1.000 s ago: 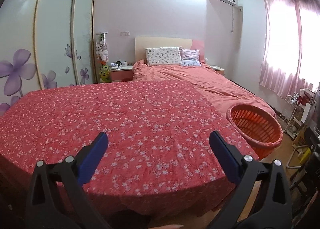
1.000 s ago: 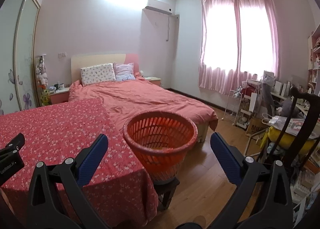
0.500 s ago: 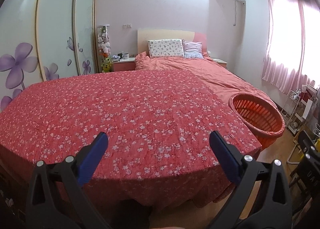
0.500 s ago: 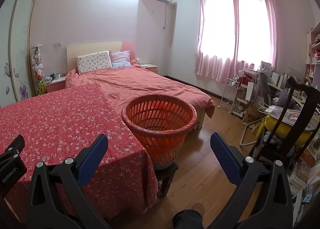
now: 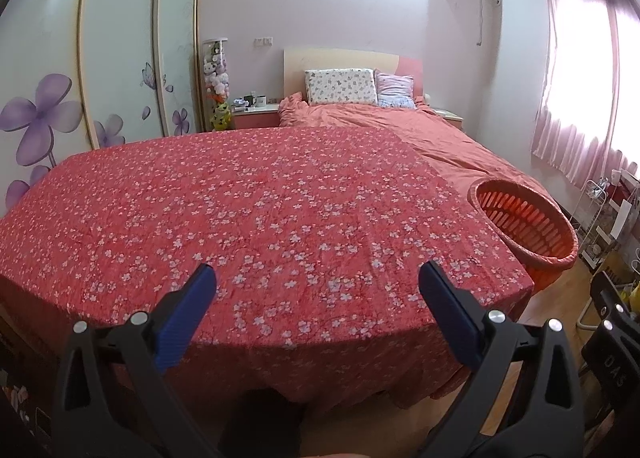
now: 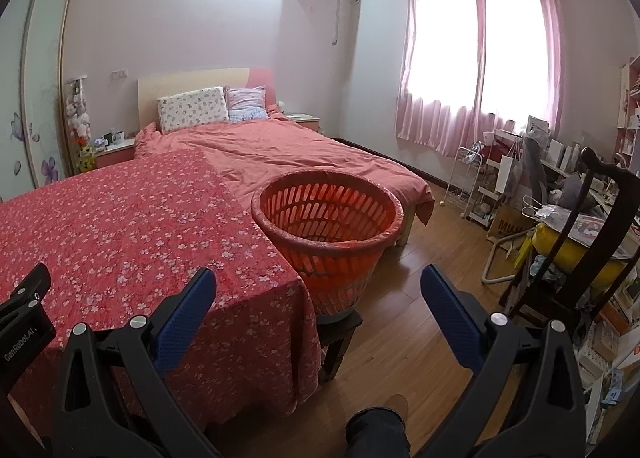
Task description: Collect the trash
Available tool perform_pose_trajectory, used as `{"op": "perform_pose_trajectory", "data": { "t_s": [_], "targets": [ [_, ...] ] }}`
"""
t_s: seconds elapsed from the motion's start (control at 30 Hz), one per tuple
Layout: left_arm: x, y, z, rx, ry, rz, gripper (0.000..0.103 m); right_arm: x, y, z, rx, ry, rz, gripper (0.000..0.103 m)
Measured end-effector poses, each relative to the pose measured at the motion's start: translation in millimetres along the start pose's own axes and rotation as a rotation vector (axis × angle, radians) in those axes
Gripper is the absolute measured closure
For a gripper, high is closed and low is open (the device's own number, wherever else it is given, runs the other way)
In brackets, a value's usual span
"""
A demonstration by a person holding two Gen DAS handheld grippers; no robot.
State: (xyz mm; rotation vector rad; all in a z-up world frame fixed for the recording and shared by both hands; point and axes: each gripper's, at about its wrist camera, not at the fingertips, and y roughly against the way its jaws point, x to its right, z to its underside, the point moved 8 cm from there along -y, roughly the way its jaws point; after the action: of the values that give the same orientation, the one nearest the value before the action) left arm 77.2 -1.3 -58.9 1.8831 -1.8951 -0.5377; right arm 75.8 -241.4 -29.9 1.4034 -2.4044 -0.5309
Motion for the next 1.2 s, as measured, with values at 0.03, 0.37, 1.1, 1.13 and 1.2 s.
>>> {"op": "perform_pose_trajectory", "data": {
  "t_s": [0.03, 0.37, 1.1, 1.13, 1.2],
  "targets": [
    [-1, 0, -1, 0.0, -0.001, 0.0, 0.004, 0, 0, 0, -0.001, 0.0, 0.001, 0.002],
    [2, 9, -4, 0.033, -0.009, -0.01, 0.004, 0, -1, 0, -0.005, -0.002, -0.003, 0.002],
    [4, 16, -7, 0.047, -0.012, -0.01, 0.004, -1, 2, 0, -0.005, -0.008, -0.017, 0.002],
    [4, 16, -7, 0.046, -0.011, -0.01, 0.004, -1, 1, 0, -0.005, -0.007, -0.017, 0.002],
    [3, 16, -8, 0.045, -0.01, -0.011, 0.004, -1, 1, 0, -0.005, -0.008, -0.017, 0.002]
  ]
}}
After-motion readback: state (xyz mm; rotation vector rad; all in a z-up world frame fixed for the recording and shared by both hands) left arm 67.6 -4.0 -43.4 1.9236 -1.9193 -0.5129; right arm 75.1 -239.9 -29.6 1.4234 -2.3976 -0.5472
